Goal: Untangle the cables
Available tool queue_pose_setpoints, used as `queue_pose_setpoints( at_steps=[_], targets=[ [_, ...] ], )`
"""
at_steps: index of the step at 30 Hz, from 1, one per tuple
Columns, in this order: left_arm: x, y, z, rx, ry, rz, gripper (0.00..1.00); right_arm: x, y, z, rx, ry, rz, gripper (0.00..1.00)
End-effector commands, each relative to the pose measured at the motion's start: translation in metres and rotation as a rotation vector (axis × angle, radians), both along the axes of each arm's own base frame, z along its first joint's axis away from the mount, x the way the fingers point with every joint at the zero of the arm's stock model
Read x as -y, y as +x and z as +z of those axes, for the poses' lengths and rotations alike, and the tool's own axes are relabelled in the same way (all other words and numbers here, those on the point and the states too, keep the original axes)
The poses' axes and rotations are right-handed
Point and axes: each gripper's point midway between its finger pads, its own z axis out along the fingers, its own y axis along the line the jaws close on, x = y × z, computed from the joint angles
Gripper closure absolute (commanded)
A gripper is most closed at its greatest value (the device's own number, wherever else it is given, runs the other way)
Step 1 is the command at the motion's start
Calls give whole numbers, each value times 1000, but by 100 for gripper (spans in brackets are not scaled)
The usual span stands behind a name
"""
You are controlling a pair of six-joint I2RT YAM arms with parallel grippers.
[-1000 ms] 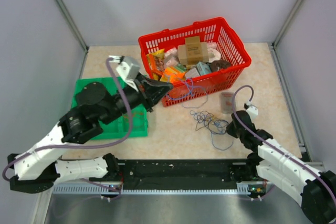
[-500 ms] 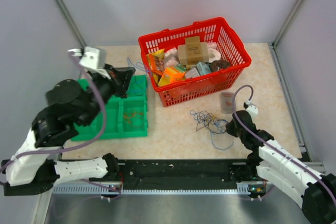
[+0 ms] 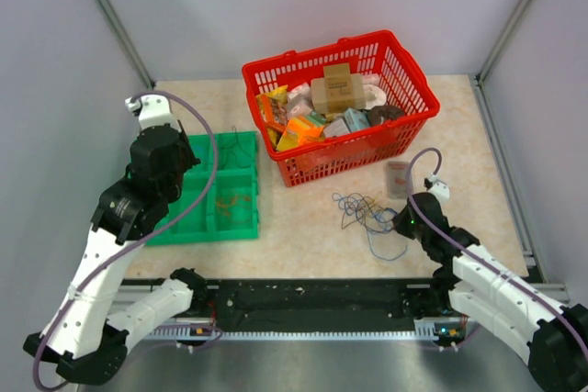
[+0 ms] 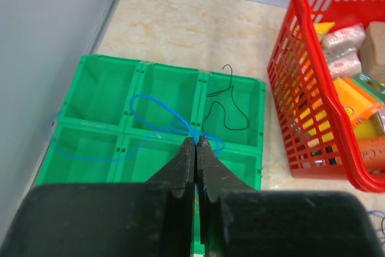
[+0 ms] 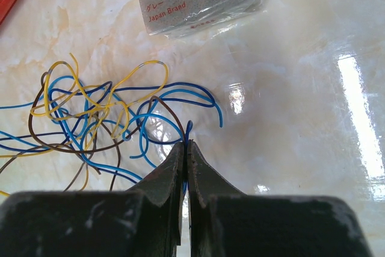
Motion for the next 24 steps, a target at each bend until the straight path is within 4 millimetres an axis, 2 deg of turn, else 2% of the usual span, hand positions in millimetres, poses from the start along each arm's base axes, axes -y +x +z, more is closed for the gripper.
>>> queue_pose_setpoints(
  at_steps=[1, 7, 17, 24],
  targets=[
    [-17, 3, 9, 48, -78, 99, 100, -1, 6, 6, 39, 8, 8, 100],
    [-29, -6, -18, 10, -137, 181, 100, -3, 7, 7, 42, 10, 14, 100],
    [-50, -17, -27, 34, -144, 306, 100, -6, 8, 4, 22, 8, 33, 100],
    [-58, -21, -69, -22, -171, 410, 100, -7, 7, 6, 34, 16, 36, 100]
  ],
)
